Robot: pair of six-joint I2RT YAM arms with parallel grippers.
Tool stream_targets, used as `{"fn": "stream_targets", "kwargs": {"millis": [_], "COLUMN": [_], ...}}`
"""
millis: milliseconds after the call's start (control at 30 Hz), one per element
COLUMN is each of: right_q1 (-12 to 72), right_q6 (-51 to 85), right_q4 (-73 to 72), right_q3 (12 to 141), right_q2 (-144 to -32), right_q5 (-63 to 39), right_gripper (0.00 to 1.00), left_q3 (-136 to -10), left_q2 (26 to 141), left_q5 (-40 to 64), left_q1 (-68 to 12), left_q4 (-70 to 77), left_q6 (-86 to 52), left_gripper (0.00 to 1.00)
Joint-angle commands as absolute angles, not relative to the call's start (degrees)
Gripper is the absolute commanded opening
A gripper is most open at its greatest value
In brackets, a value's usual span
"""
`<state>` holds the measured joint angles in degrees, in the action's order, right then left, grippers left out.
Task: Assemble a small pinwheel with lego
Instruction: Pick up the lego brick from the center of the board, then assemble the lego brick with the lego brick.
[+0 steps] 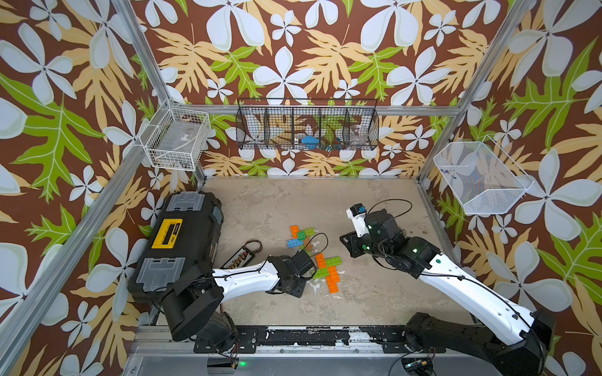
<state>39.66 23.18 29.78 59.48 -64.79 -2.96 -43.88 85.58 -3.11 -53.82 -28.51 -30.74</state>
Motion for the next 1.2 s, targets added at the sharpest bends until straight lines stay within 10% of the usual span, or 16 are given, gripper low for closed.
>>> {"fn": "stream_targets", "kwargs": {"millis": [0,500,800,1167], "right_q1": [39.6,39.6,36.6,25.2], "right_q6": [23.8,24.3,29.6,20.7], "right_q4": [28.5,26.8,29.8,38.7], "right_q3": [59.4,58.5,57.2,70.1], "right_q2": [-64.9,-62.3,-55.1,-64.1], "right_q5": [-3.2,-0.5,18.0,-20.0], "right_gripper": [0.25,0.24,0.36,0.45], "left_q3": [-44.1,-44.3,-49.1,-51.4], "left_q2": [85.7,85.0,70.9,62.4], "left_q5": [-2.7,-2.9,-7.7,-5.1], "left_q1": [-53.9,-53.9,-53.9,-53.9], "left_q4": [-28.5,-28.8,-26.8,-7.2], "left_q6": [-29.6,-29.6,-25.9,6.0], "left_gripper": [0.48,0.38,0.04,0.0]}}
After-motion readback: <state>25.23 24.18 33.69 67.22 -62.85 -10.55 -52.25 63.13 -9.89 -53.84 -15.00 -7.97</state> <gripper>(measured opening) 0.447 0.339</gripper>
